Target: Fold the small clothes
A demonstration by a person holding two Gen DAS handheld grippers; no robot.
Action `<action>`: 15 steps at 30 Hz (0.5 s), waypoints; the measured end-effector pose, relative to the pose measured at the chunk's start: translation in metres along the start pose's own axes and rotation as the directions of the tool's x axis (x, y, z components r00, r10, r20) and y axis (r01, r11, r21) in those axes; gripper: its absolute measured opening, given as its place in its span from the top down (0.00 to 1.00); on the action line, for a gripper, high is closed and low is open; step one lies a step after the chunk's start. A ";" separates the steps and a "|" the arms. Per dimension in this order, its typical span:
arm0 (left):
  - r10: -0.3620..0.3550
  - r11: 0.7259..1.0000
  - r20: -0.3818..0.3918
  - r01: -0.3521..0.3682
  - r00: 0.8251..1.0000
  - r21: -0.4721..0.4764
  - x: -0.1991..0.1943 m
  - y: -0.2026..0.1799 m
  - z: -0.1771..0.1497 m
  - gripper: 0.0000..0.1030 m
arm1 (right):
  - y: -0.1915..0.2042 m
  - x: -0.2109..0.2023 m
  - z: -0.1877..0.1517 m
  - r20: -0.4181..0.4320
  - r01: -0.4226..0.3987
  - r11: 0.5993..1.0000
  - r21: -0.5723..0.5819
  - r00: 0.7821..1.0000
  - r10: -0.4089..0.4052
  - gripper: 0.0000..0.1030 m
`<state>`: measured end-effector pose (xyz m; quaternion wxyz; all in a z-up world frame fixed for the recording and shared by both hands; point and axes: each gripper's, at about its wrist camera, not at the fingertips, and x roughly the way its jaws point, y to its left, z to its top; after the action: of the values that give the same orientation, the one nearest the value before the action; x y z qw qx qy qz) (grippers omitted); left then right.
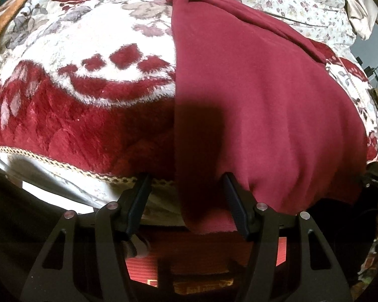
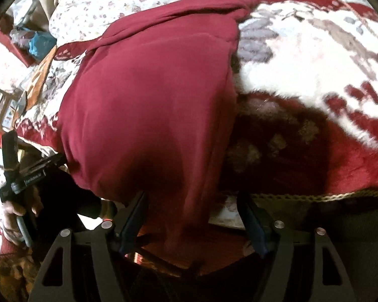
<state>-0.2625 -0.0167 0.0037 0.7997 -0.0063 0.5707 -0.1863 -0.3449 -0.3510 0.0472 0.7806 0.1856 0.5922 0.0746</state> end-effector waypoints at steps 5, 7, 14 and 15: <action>-0.037 0.999 -0.015 0.037 0.999 -0.015 0.003 -0.002 -0.002 0.43 | 0.004 0.008 -0.001 0.000 -0.030 1.000 -0.002 1.000 0.030 0.36; -0.042 0.999 -0.020 0.041 0.999 -0.024 0.004 -0.001 -0.004 0.43 | 0.004 0.008 0.000 0.010 -0.034 0.999 0.004 0.999 0.034 0.53; -0.091 0.996 -0.074 0.090 0.993 -0.008 0.014 -0.004 -0.008 0.78 | 0.015 0.003 0.003 0.026 -0.034 0.995 -0.096 0.999 0.037 0.79; -0.085 0.996 -0.071 0.085 0.994 0.008 0.012 -0.007 -0.009 0.80 | 0.017 -0.001 0.004 0.037 -0.043 0.992 -0.121 0.998 0.047 0.80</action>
<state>-0.2689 -0.0254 -0.0087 0.7706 -0.0198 0.5966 -0.2233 -0.3396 -0.3363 0.0555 0.8001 0.1532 0.5665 0.1239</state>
